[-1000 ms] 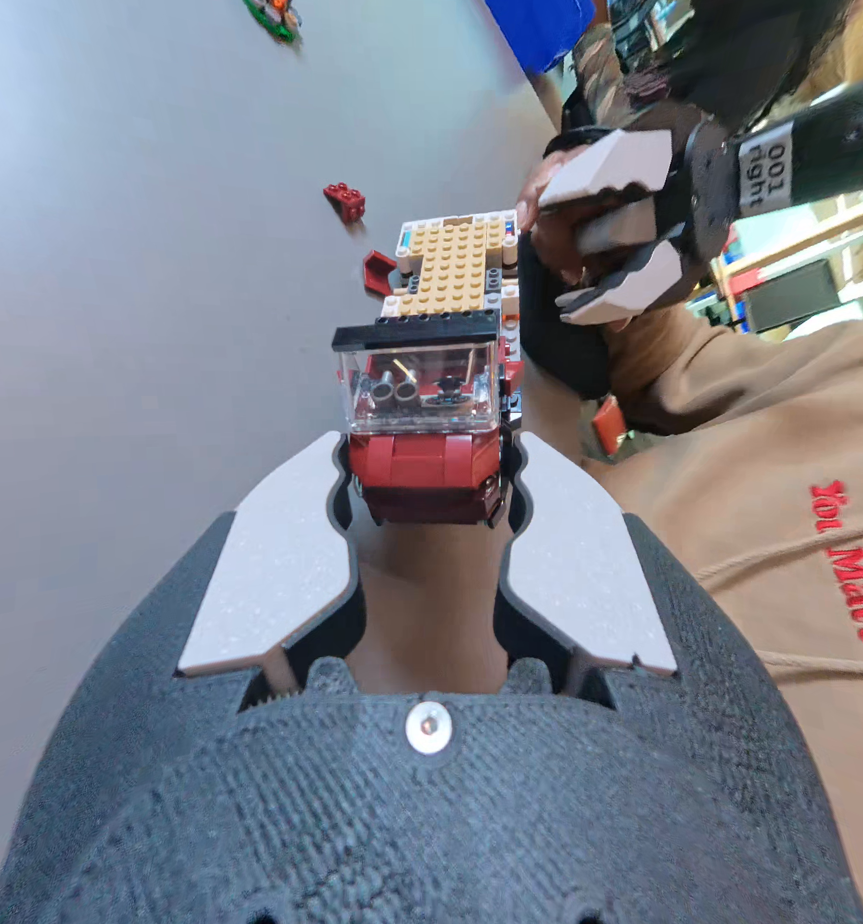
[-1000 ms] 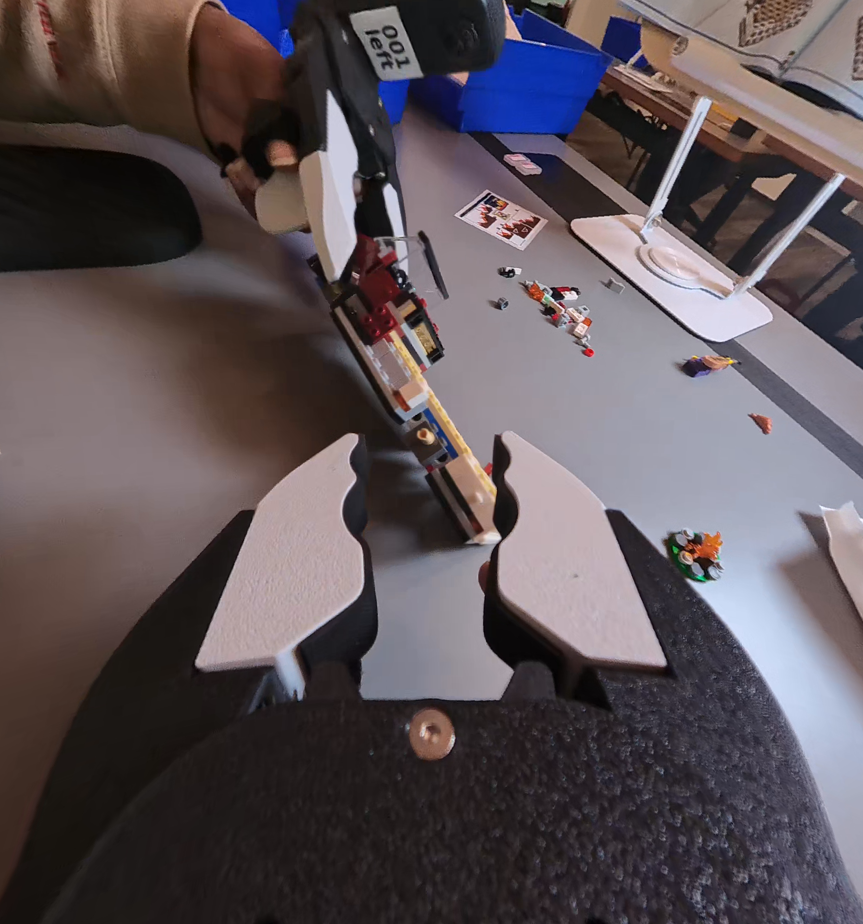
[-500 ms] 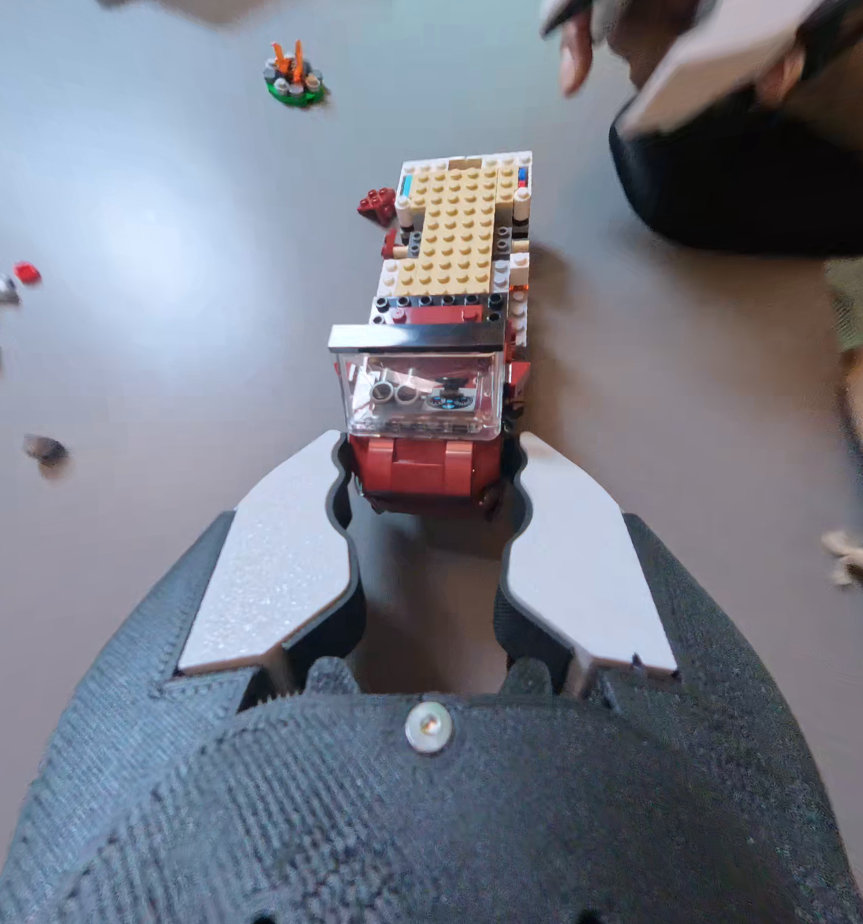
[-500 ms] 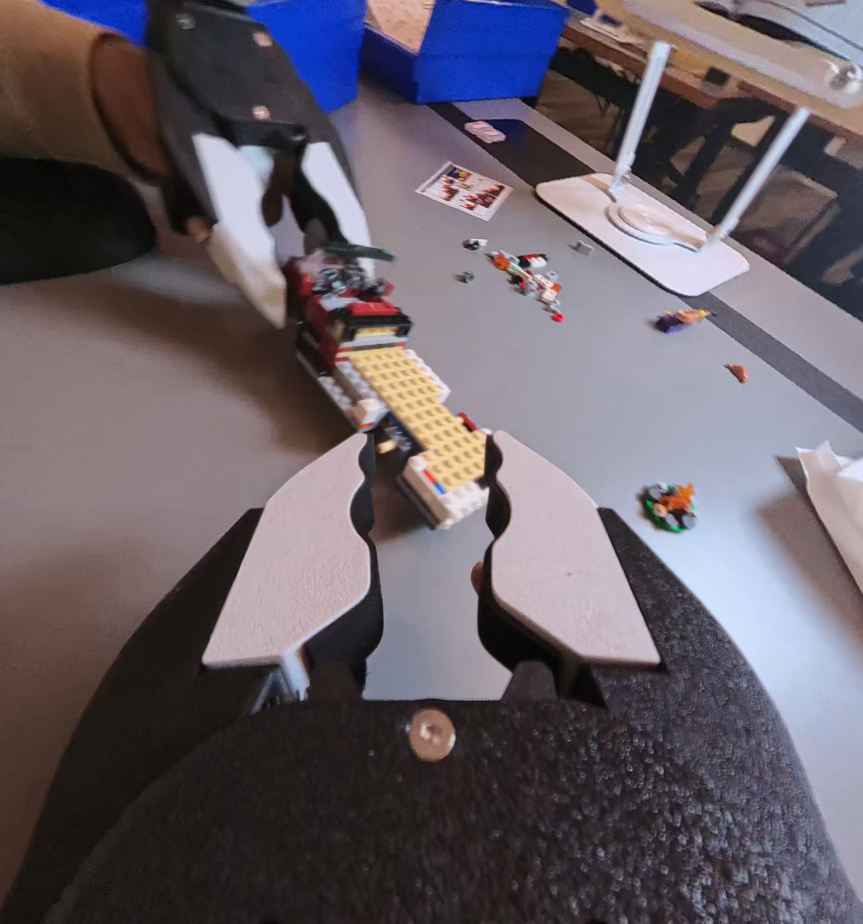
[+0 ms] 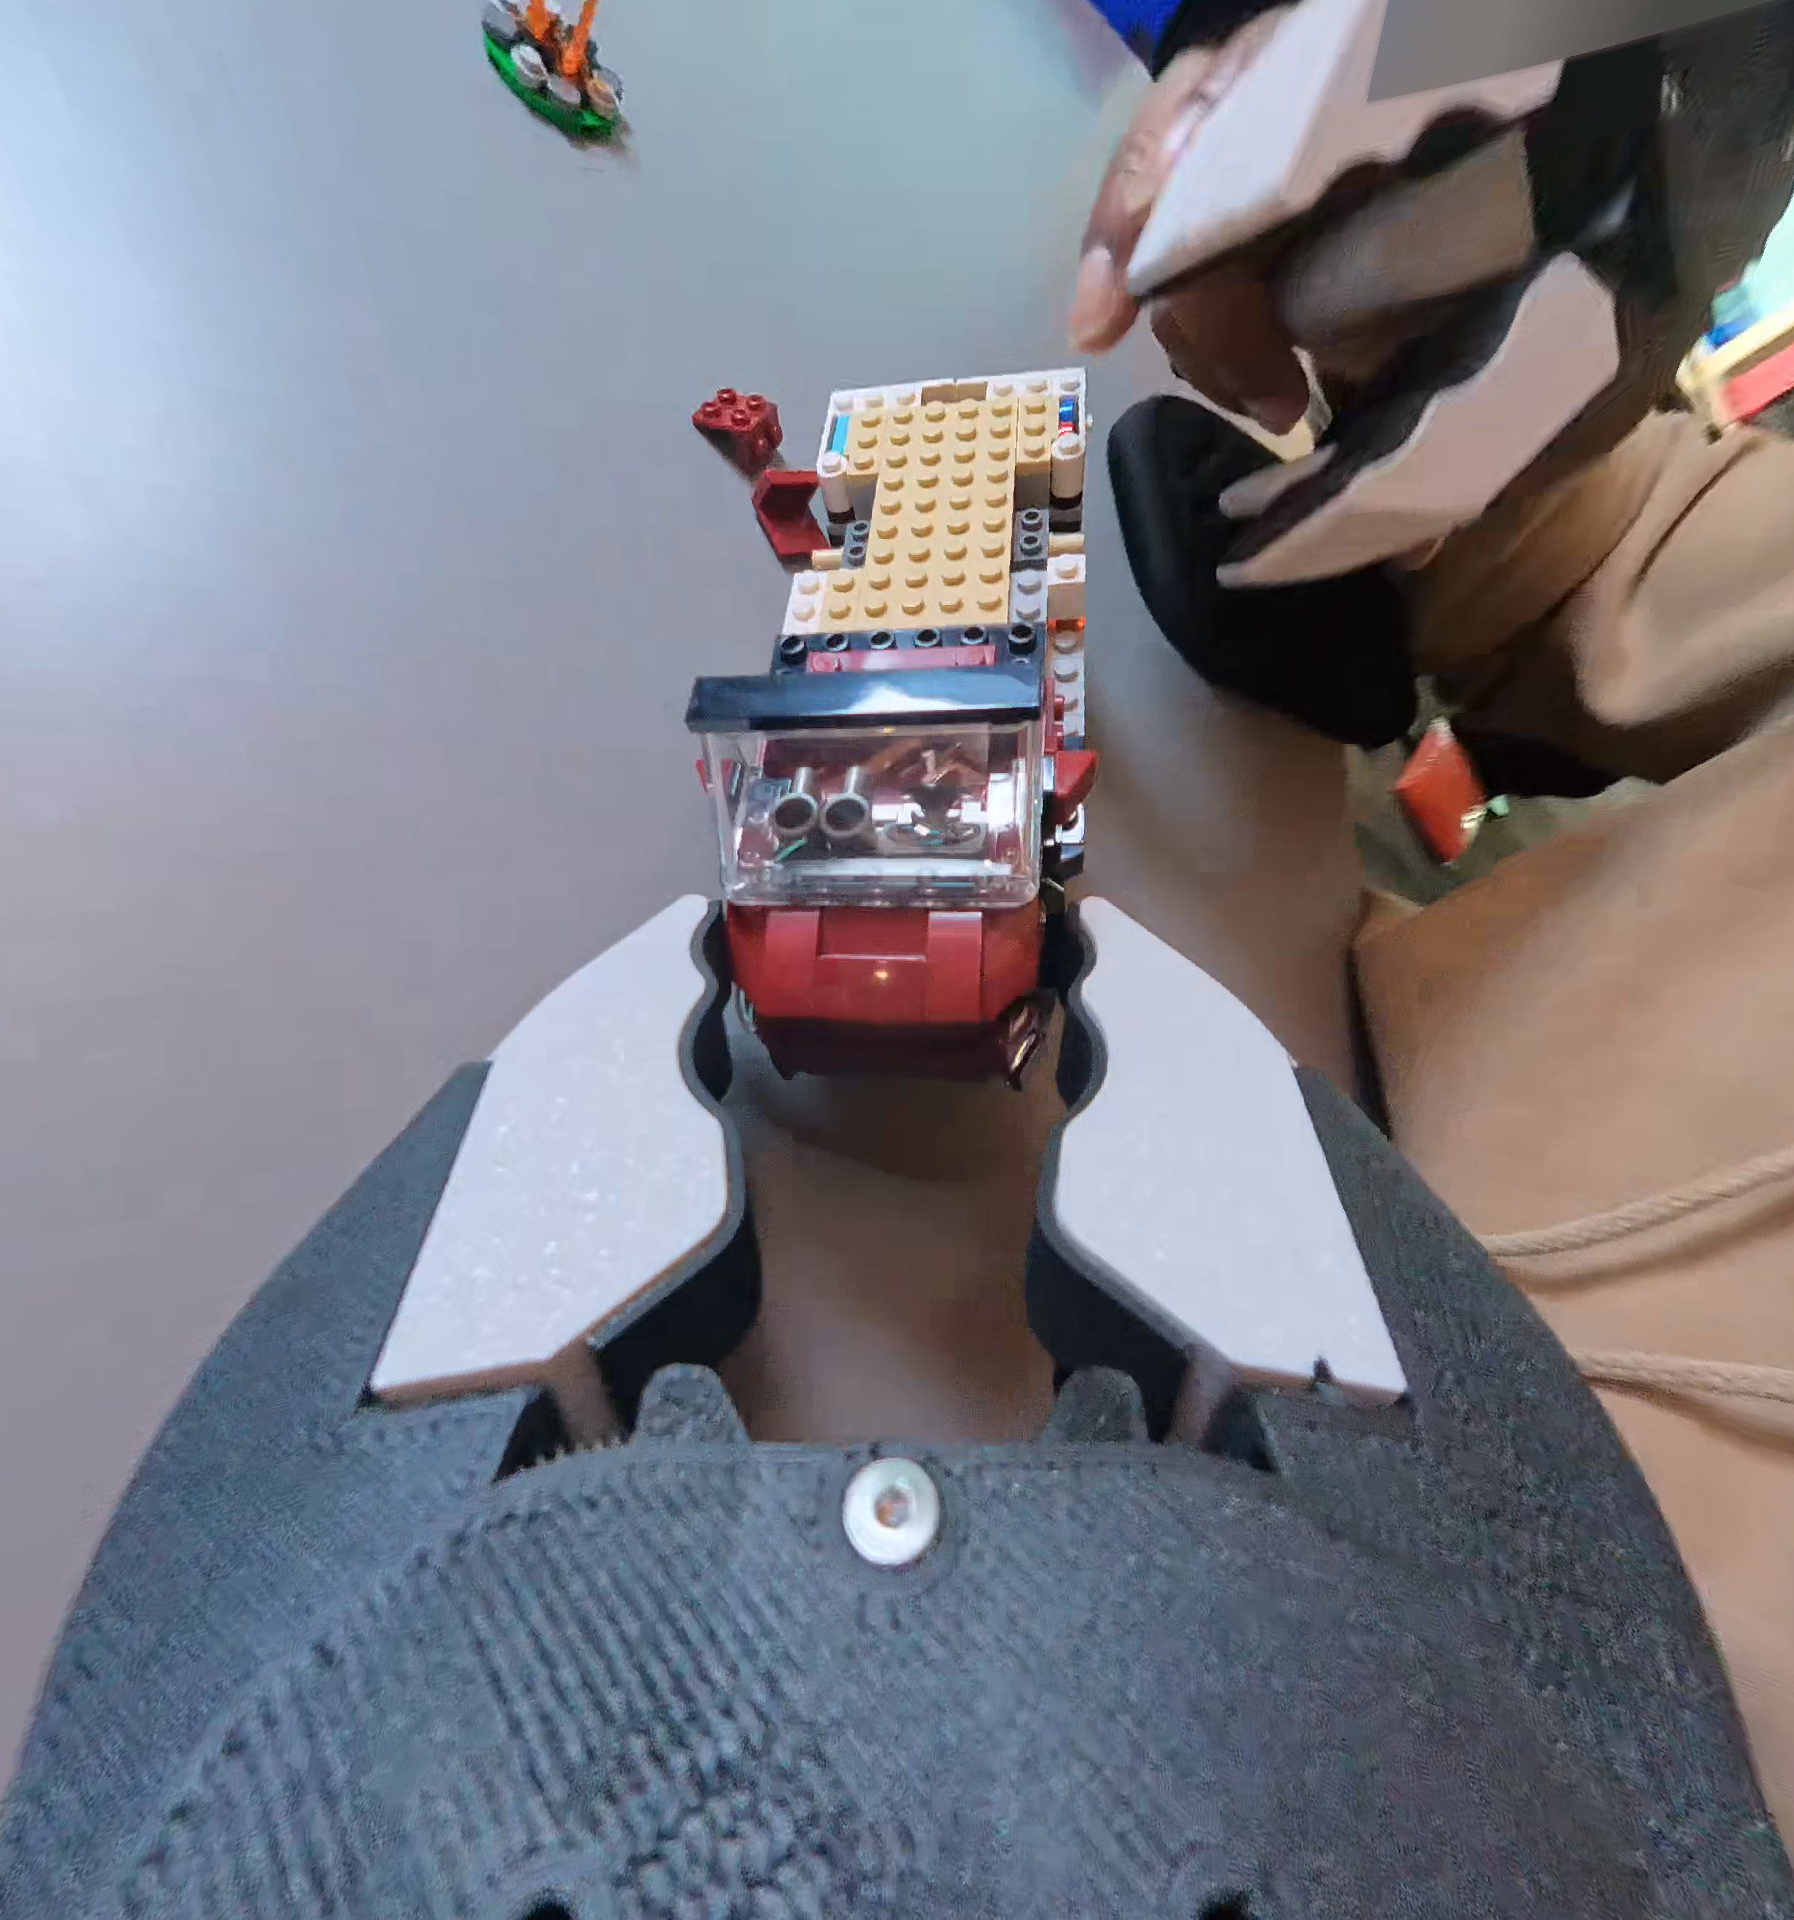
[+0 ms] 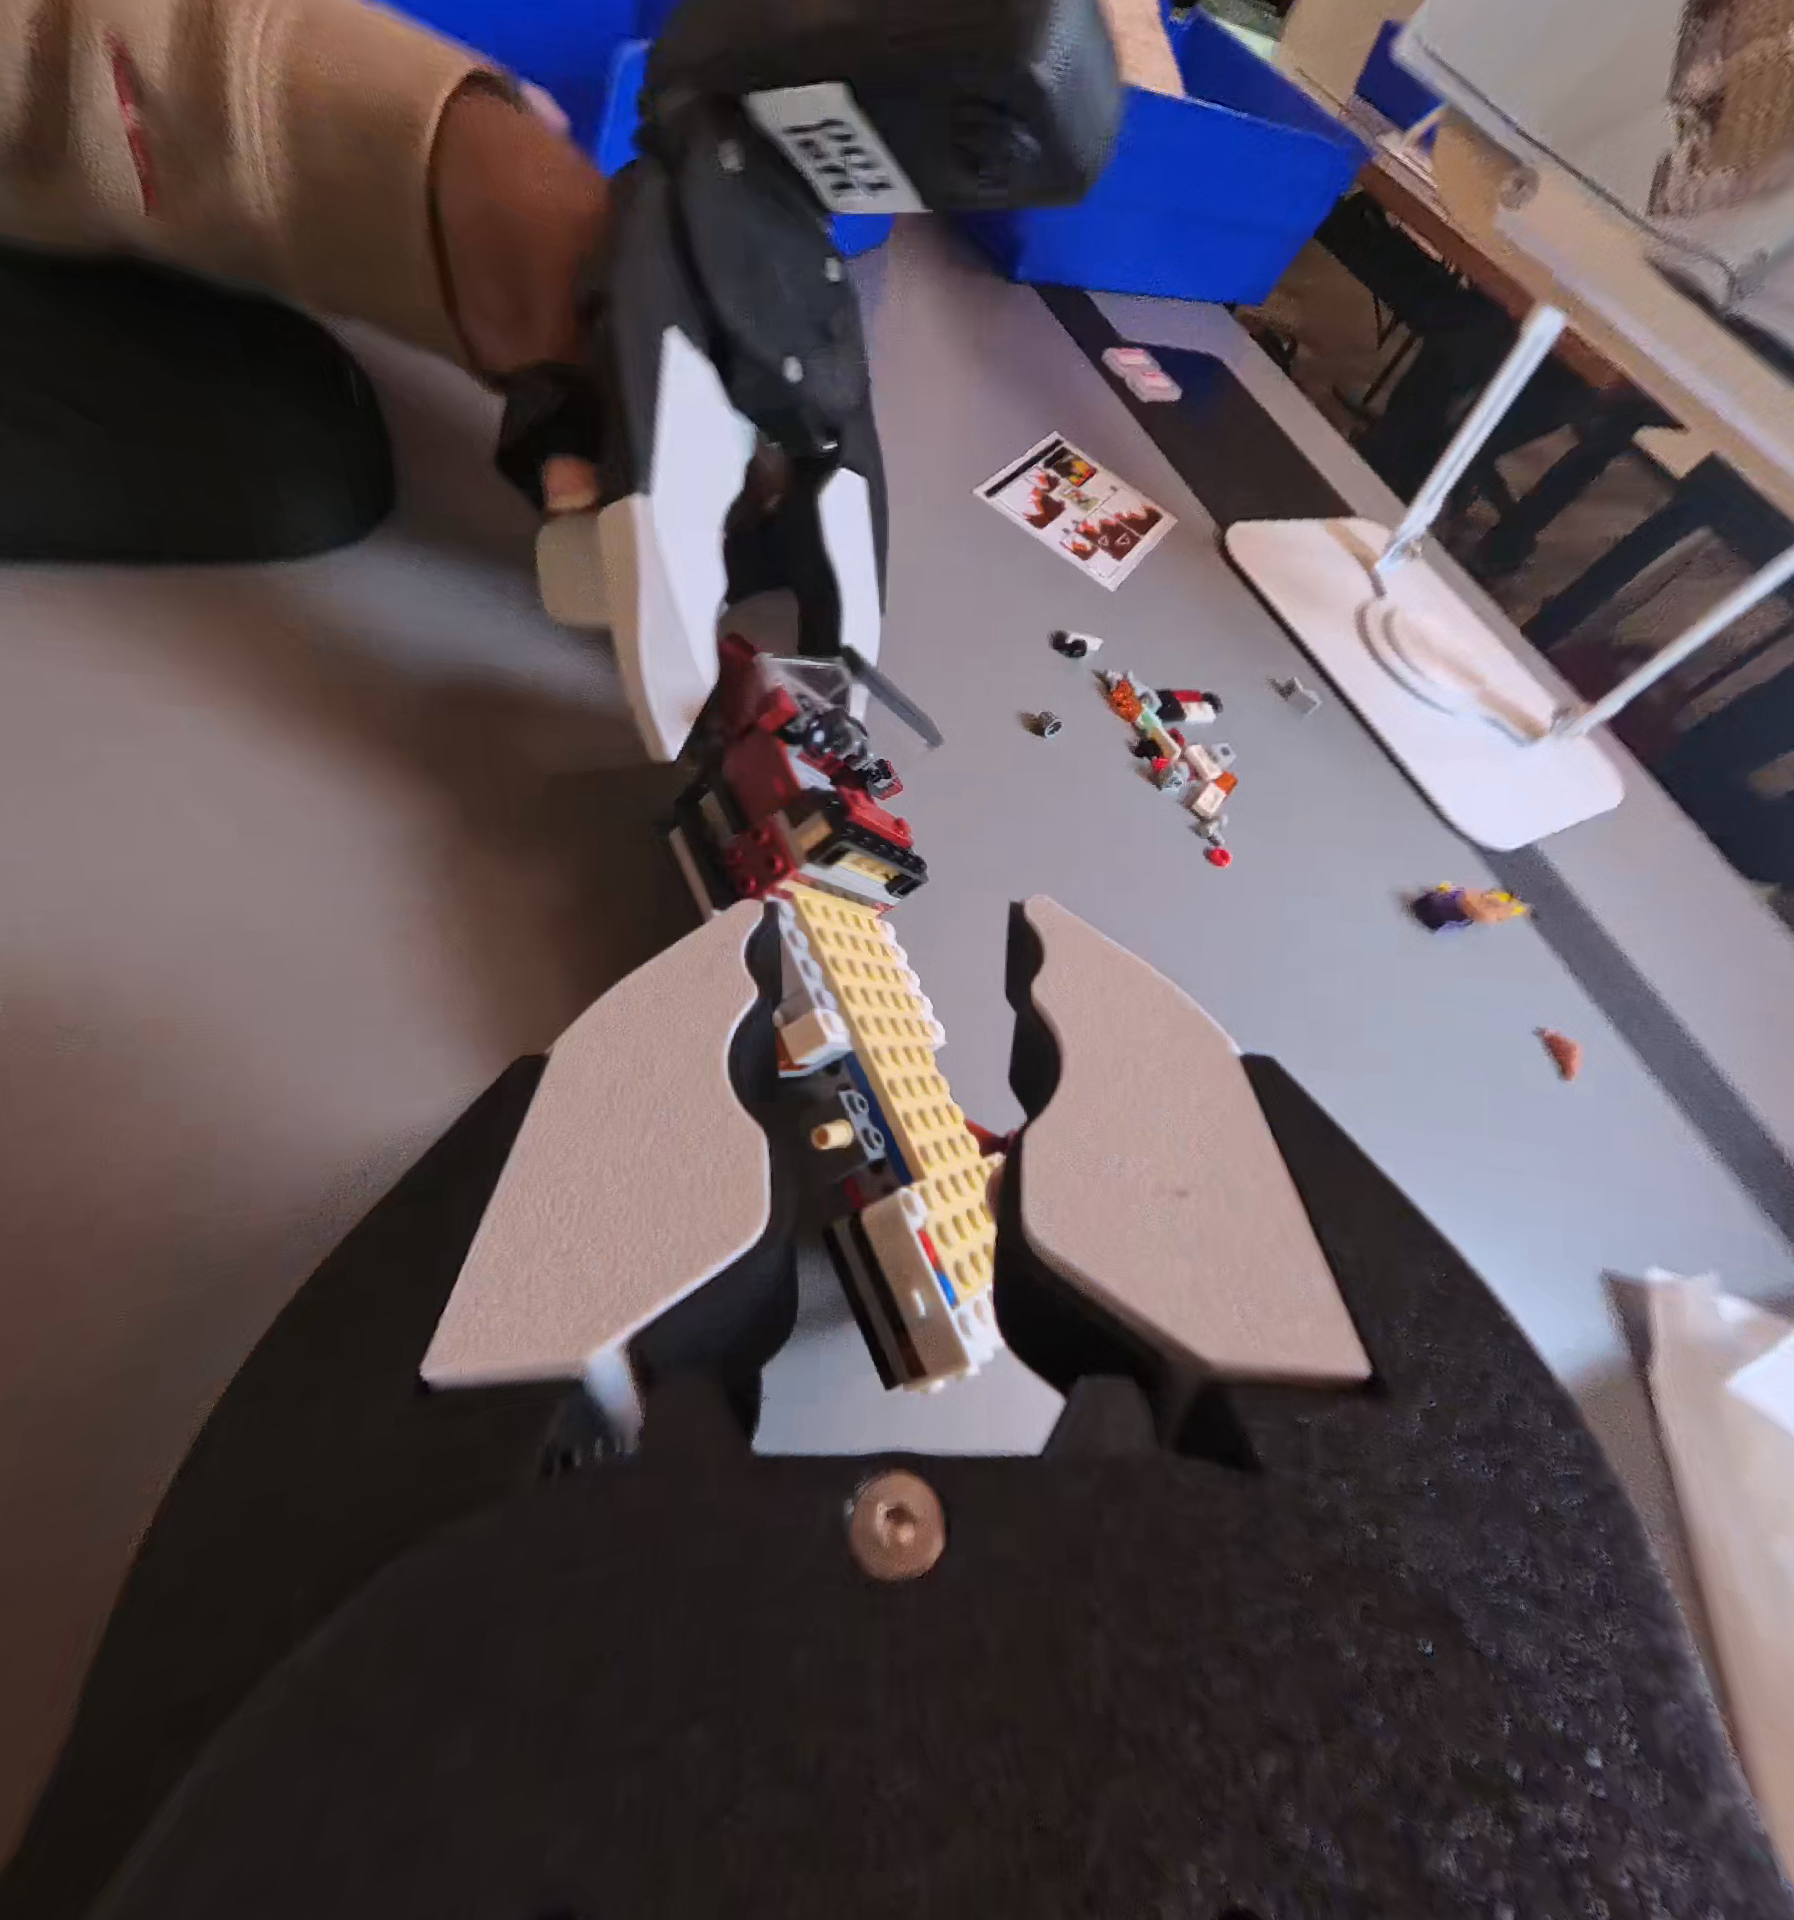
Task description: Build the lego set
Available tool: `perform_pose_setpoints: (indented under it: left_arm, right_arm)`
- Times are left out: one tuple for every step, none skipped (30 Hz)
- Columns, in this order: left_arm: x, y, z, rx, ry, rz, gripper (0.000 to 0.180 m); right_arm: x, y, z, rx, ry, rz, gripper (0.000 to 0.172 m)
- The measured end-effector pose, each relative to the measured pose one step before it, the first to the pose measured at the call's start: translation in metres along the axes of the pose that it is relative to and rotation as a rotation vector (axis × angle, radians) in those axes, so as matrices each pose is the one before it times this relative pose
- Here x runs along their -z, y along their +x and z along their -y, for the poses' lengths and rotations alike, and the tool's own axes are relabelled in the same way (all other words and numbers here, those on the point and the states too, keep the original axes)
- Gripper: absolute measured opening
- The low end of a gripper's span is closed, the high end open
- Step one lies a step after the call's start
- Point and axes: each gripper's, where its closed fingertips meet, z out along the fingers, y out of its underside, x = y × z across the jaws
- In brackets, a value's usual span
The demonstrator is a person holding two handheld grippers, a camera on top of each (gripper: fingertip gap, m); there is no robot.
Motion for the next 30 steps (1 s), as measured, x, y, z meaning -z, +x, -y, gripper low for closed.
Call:
perform_pose_setpoints:
  left_arm:
    - [0.0003, -0.00028, -0.00114, 0.0393, -0.0125, -0.0269, 0.061]
    - [-0.00013, 0.00005, -0.0005, 0.0278, -0.0044, -0.0227, 0.061]
    - [-0.00022, 0.0002, 0.0004, 0.0232, 0.0041, -0.0179, 0.061]
    - [-0.00028, 0.00036, -0.00031, 0.025, -0.0009, -0.0166, 0.061]
    - [-0.00027, 0.0006, 0.00016, 0.0192, 0.0027, -0.0154, 0.061]
    - [-0.00014, 0.00054, 0.00089, 0.0097, 0.0077, -0.0114, 0.061]
    - [-0.0001, 0.00034, 0.00003, 0.0074, 0.0013, -0.0065, 0.061]
    - [-0.00022, 0.00015, 0.00023, 0.0011, 0.0014, -0.0015, 0.061]
    - [-0.00015, 0.0, 0.00015, -0.0031, 0.0009, 0.0019, 0.061]
    - [-0.00041, 0.00011, -0.00003, -0.0038, -0.0004, 0.0035, 0.061]
    - [-0.00034, 0.00024, -0.0001, -0.0044, -0.0009, 0.0031, 0.061]
    - [-0.00023, 0.00011, -0.00003, -0.0051, 0.0002, 0.0034, 0.061]
    - [0.00001, -0.00006, 0.00006, -0.0077, 0.0005, 0.004, 0.061]
    - [0.00009, -0.00036, 0.00031, -0.0221, 0.0012, 0.0095, 0.061]
    - [0.00023, -0.00124, 0.00037, -0.058, 0.0029, 0.0282, 0.061]
    - [0.0001, -0.00299, -0.00148, -0.1014, -0.0097, 0.0557, 0.062]
    - [0.00013, -0.00408, -0.00318, -0.1281, -0.0228, 0.0774, 0.062]
    - [0.00032, -0.00287, -0.00172, -0.1184, -0.0187, 0.0783, 0.061]
    - [-0.00013, -0.00107, -0.00185, -0.1017, -0.0226, 0.0628, 0.061]
    - [-0.00079, 0.00003, -0.00151, -0.086, -0.021, 0.0491, 0.061]
    - [-0.00123, 0.00036, -0.00125, -0.0655, -0.0169, 0.0366, 0.062]
    - [-0.00161, 0.00075, -0.00111, -0.0361, -0.0127, 0.0198, 0.062]
    - [-0.00209, 0.00123, -0.00157, -0.0242, -0.0103, 0.0071, 0.062]
    - [-0.00211, 0.00134, -0.0021, -0.0235, -0.006, -0.0005, 0.062]
    - [-0.00156, 0.00097, -0.0004, -0.014, 0.008, -0.0036, 0.062]
    - [-0.00028, 0.00074, 0.00112, -0.0066, 0.016, -0.0062, 0.062]
    - [-0.00018, -0.00004, 0.00003, -0.0011, 0.0029, -0.0027, 0.062]
    - [-0.00002, -0.0001, -0.00018, -0.0044, 0.0008, -0.001, 0.062]
    - [0.00016, 0.00016, -0.00006, -0.0024, 0.0032, -0.0024, 0.062]
    - [0.00017, 0.0004, -0.0001, -0.0046, 0.0056, -0.0026, 0.062]
  right_arm:
    - [-0.00406, -0.00524, 0.00062, 0.0732, -0.0283, -0.007, 0.042]
    - [-0.00375, -0.00461, -0.00006, 0.0665, -0.031, -0.0075, 0.042]
    - [-0.00329, -0.00326, 0.00008, 0.0557, -0.0273, -0.0128, 0.042]
    - [-0.00288, -0.00271, 0.00022, 0.047, -0.021, -0.0103, 0.043]
    - [-0.00261, -0.00274, -0.00046, 0.037, -0.0193, -0.0041, 0.043]
    - [-0.00234, -0.00188, -0.00061, 0.0248, -0.0165, -0.0031, 0.044]
    - [-0.00192, -0.00152, 0.00018, 0.0146, -0.0068, -0.0006, 0.044]
    - [-0.00132, -0.00147, 0.00082, 0.0043, 0.0009, 0.0034, 0.044]
    - [-0.00094, -0.00065, 0.00085, -0.0047, 0.0019, 0.0032, 0.044]
    - [-0.00065, -0.00019, 0.00041, -0.0061, 0.0008, 0.0024, 0.044]
    - [-0.00022, 0.00035, 0.00037, -0.0037, 0.0005, -0.0006, 0.044]
    - [0.00022, 0.00092, 0.00011, -0.0022, 0.0005, -0.0025, 0.044]
    - [0.00085, 0.00107, 0.0004, -0.0072, 0.0038, -0.0004, 0.045]
    - [0.00189, 0.00153, 0.00088, -0.0249, 0.0118, 0.0076, 0.045]
    - [0.00318, 0.00316, 0.00051, -0.0533, 0.0144, 0.0151, 0.045]
    - [0.00465, 0.00632, -0.00157, -0.0804, 0.0078, 0.0176, 0.044]
    - [0.00562, 0.0099, -0.00429, -0.0904, -0.0047, 0.0113, 0.043]
    - [0.00541, 0.01256, -0.00776, -0.0823, -0.0216, 0.0027, 0.042]
    - [0.00455, 0.01442, -0.01003, -0.0622, -0.0337, -0.0133, 0.04]
    - [0.00298, 0.01506, -0.01024, -0.0363, -0.0307, -0.0276, 0.036]
    - [0.00051, 0.0119, -0.01135, -0.0161, -0.0368, -0.0177, 0.033]
    - [-0.00211, 0.00717, -0.013, -0.012, -0.0501, 0.0041, 0.031]
    - [-0.00416, 0.00476, -0.01193, -0.0177, -0.0475, 0.01, 0.031]
    - [-0.00536, 0.00297, -0.00897, -0.0179, -0.032, 0.0158, 0.03]
    - [-0.00559, 0.00128, -0.0061, -0.0152, -0.0172, 0.0265, 0.029]
    - [-0.00516, 0.00053, -0.00431, -0.017, -0.0113, 0.0341, 0.027]
    - [-0.00466, -0.0001, -0.00311, -0.017, -0.0125, 0.0394, 0.026]
    - [-0.00408, -0.00103, -0.00107, -0.0054, -0.0064, 0.0431, 0.026]
    - [-0.00367, -0.00084, 0.00062, 0.0016, 0.0001, 0.037, 0.026]
    - [-0.0038, -0.00042, 0.00057, 0.0015, -0.0073, 0.031, 0.026]
